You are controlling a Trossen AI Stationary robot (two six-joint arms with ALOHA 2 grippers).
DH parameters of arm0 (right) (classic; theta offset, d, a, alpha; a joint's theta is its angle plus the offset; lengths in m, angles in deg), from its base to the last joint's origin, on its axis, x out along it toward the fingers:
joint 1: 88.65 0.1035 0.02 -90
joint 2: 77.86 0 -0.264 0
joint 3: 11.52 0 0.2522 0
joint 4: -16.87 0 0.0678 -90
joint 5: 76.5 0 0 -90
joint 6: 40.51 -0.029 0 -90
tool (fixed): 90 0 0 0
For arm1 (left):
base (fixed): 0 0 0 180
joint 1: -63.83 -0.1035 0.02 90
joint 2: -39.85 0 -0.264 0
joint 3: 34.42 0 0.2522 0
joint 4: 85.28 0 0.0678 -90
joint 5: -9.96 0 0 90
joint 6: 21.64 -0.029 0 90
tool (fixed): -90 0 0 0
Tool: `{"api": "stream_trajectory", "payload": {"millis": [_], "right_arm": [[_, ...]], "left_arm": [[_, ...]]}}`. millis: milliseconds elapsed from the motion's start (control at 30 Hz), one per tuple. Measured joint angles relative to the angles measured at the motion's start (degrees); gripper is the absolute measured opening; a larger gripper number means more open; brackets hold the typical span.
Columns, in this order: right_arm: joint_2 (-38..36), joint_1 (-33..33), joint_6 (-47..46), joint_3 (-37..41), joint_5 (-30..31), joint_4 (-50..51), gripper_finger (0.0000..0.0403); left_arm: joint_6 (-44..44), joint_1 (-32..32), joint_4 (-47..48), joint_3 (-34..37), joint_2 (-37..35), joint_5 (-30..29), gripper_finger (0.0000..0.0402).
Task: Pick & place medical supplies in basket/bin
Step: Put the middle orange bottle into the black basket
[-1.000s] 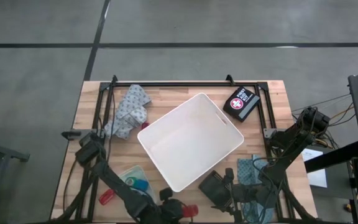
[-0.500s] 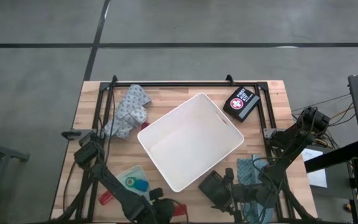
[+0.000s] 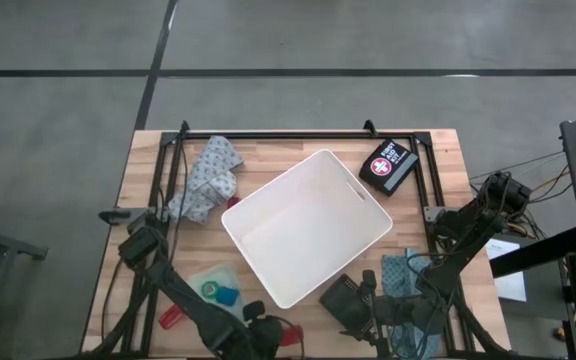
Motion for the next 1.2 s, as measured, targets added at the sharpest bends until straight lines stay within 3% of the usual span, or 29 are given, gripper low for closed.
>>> {"api": "stream_trajectory", "payload": {"millis": [167, 567, 900, 1200], "right_arm": [[0.0, 0.0, 0.0, 0.0, 0.0, 0.0, 0.0329], [0.0, 0.0, 0.0, 0.0, 0.0, 0.0, 0.0329], [0.0, 0.0, 0.0, 0.0, 0.0, 0.0, 0.0329], [0.0, 0.0, 0.0, 0.0, 0.0, 0.0, 0.0329]], "left_arm": [[-5.3, 0.3, 1.1, -3.0, 0.0, -0.5, 0.0138], [-6.7, 0.1, 1.6, -4.0, -0.6, -1.5, 0.0138], [-2.0, 0.0, -1.9, -3.5, 1.1, -7.7, 0.0138], [-0.5, 0.1, -9.0, -3.6, 4.9, -8.1, 0.0138]]}}
